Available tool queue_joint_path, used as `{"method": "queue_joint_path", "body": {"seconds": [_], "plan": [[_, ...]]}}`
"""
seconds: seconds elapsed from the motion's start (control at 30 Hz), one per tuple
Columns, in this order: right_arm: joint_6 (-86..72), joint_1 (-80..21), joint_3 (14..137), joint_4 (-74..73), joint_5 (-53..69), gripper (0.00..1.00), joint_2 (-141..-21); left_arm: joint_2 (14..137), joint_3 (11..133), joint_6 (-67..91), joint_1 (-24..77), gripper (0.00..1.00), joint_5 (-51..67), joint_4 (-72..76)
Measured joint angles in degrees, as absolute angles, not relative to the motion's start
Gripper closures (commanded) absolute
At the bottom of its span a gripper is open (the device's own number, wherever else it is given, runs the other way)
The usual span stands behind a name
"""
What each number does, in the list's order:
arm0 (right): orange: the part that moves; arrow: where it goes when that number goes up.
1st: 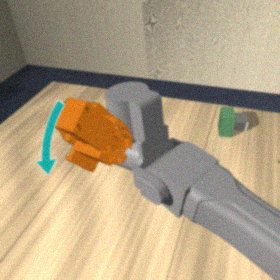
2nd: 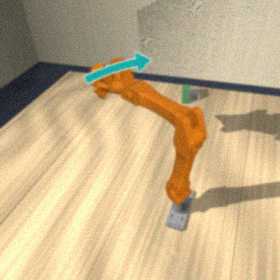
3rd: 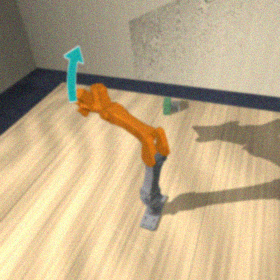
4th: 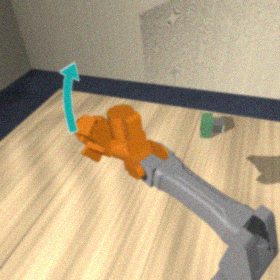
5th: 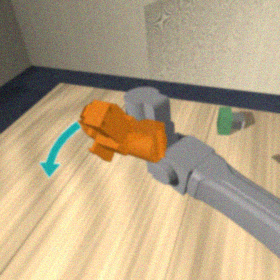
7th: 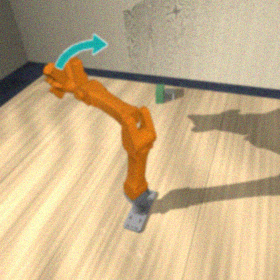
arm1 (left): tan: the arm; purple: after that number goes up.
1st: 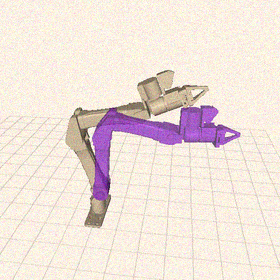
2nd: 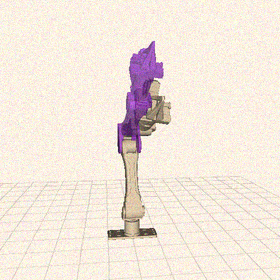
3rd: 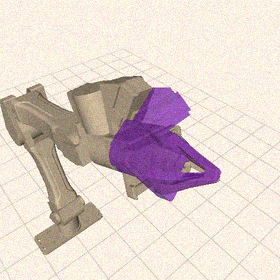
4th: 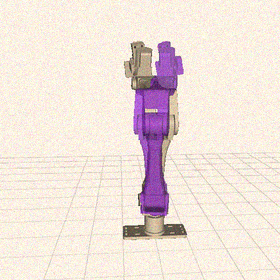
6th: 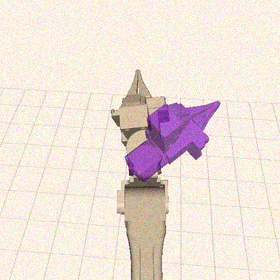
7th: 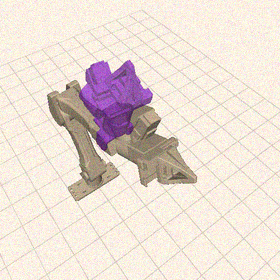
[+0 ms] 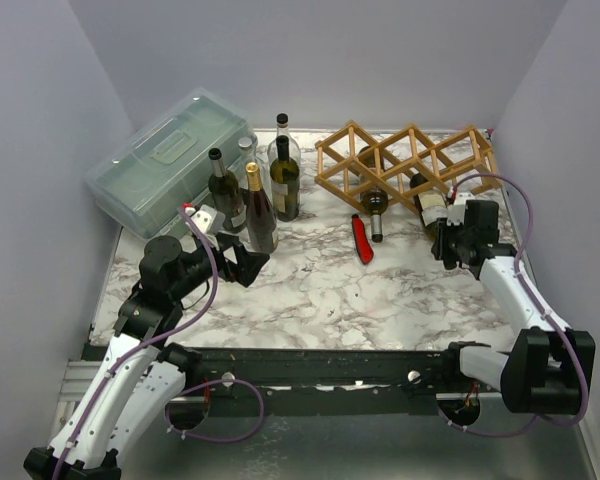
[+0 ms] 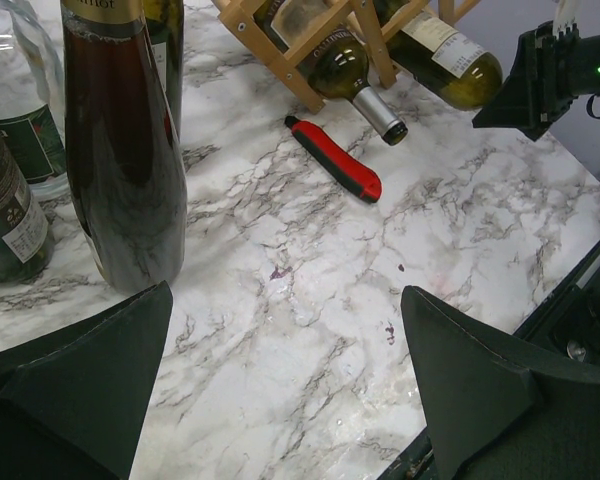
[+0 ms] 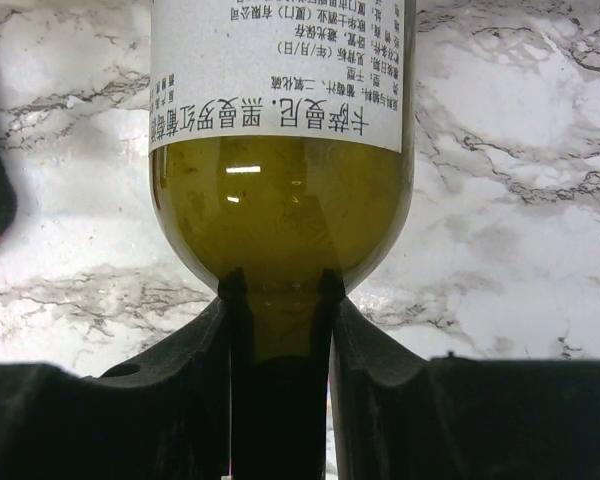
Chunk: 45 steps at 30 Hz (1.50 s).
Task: Take the wine bottle off the wine rack
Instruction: Pick up the wine bottle from the wine rack.
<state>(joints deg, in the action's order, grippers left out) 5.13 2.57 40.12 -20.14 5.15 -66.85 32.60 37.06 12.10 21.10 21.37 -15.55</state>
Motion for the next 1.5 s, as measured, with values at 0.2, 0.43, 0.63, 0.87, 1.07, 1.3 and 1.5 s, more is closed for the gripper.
{"method": "queue_joint_path", "body": {"seconds": [0.2,0.43,0.63,0.87,1.07,1.3,1.5], "plan": [[6.31,2.57,40.12,-22.52,4.95,1.00,-64.95,32.45,37.06,11.92,21.10,0.01,21.28,-15.55],[8.19,2.57,40.12,-24.32,4.25,1.00,-63.72,32.34,37.06,11.79,21.10,0.01,20.93,-15.55],[9.54,2.57,40.12,-26.09,3.57,1.00,-62.57,32.34,37.06,11.70,21.10,0.01,20.91,-15.55],[10.96,2.57,40.12,-29.04,3.42,1.00,-59.86,32.34,37.06,11.70,21.10,0.01,20.88,-15.57],[12.38,2.57,40.12,-31.51,2.87,1.00,-57.80,32.36,37.06,11.70,21.10,0.01,20.91,-15.57],[14.85,2.59,40.84,-33.54,2.13,1.00,-56.97,32.36,37.06,11.68,21.10,0.01,20.88,-15.57],[17.50,2.59,41.21,-35.00,2.42,1.00,-56.49,32.36,37.06,11.66,21.10,0.01,20.88,-15.57]]}}
